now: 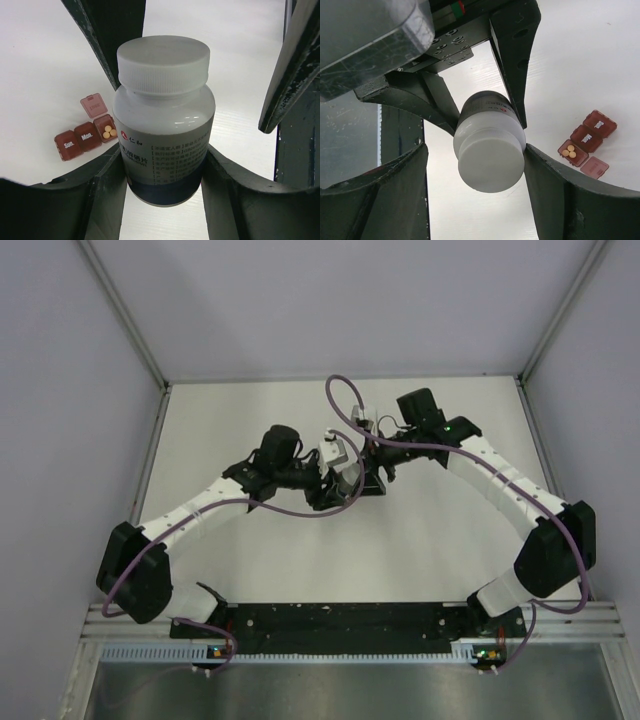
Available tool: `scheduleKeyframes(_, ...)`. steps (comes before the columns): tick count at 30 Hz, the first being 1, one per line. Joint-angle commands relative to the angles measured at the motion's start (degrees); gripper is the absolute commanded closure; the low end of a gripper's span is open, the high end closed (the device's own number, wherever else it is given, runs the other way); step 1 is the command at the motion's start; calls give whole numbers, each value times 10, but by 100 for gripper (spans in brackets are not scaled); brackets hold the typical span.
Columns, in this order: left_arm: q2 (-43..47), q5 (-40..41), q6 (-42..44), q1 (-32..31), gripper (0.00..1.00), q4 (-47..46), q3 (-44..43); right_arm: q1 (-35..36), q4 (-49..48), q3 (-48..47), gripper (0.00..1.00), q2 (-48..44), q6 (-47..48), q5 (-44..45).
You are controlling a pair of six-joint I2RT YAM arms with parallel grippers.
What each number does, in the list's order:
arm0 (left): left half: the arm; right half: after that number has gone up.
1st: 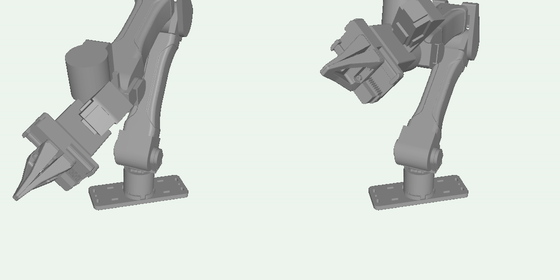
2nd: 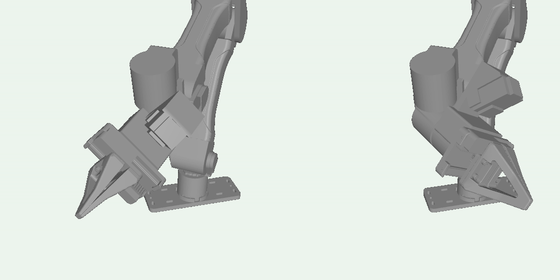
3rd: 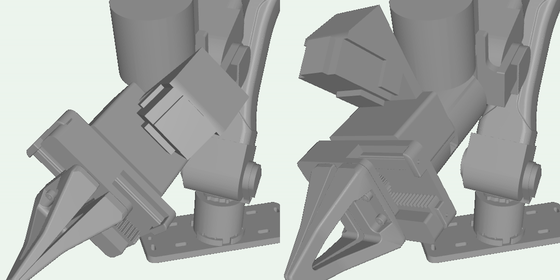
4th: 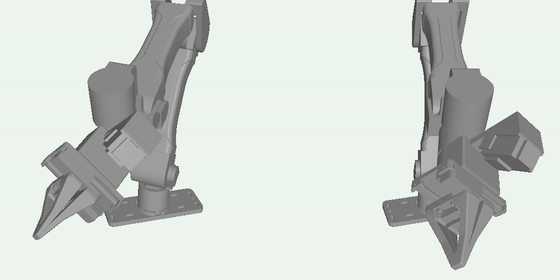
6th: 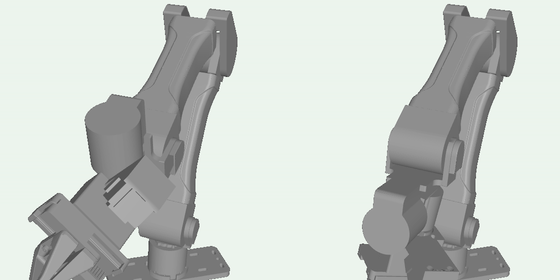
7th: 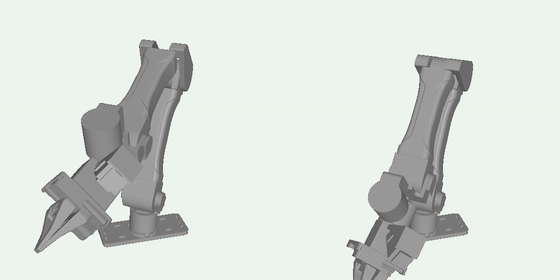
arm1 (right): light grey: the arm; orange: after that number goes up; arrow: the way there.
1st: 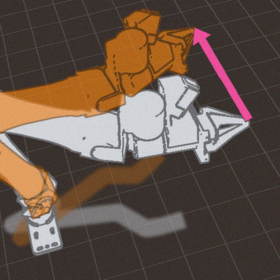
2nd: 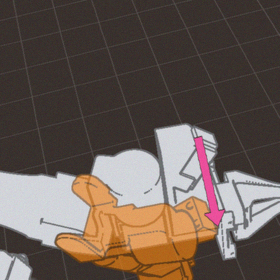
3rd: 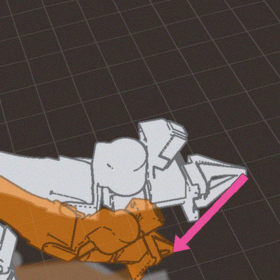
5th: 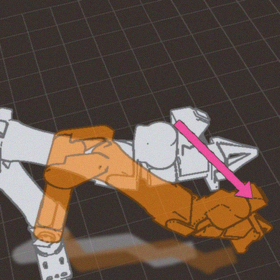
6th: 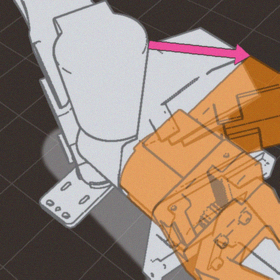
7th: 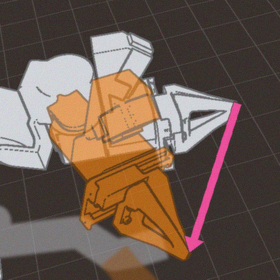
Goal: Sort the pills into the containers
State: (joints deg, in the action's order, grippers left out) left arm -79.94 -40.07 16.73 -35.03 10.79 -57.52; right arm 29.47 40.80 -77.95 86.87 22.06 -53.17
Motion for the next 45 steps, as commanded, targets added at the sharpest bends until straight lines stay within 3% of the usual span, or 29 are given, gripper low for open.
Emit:
scheduleKeyframes(1,19,-18,-13,1,100,-45,-12,4,-7,-2,25,-2,-11,-16)
scheduleKeyframes(19,7,-52,-31,-9,100,-49,-15,5,-28,-13,35,19,-33,-13)
scheduleKeyframes(22,4,-54,-27,-13,100,-45,-16,5,-29,-16,41,22,-35,-15)
scheduleKeyframes(27,-1,-52,-23,-14,98,-39,-15,5,-28,-15,59,19,-34,-12)
scheduleKeyframes(36,-3,-41,-21,-14,59,-35,-12,5,-27,2,100,-4,-30,27)
scheduleKeyframes(40,0,-33,-23,-14,40,-37,-9,2,-27,11,100,-17,-30,49)
scheduleKeyframes(45,9,-19,-26,-6,1,-41,-6,-19,-30,23,100,-33,-37,69)
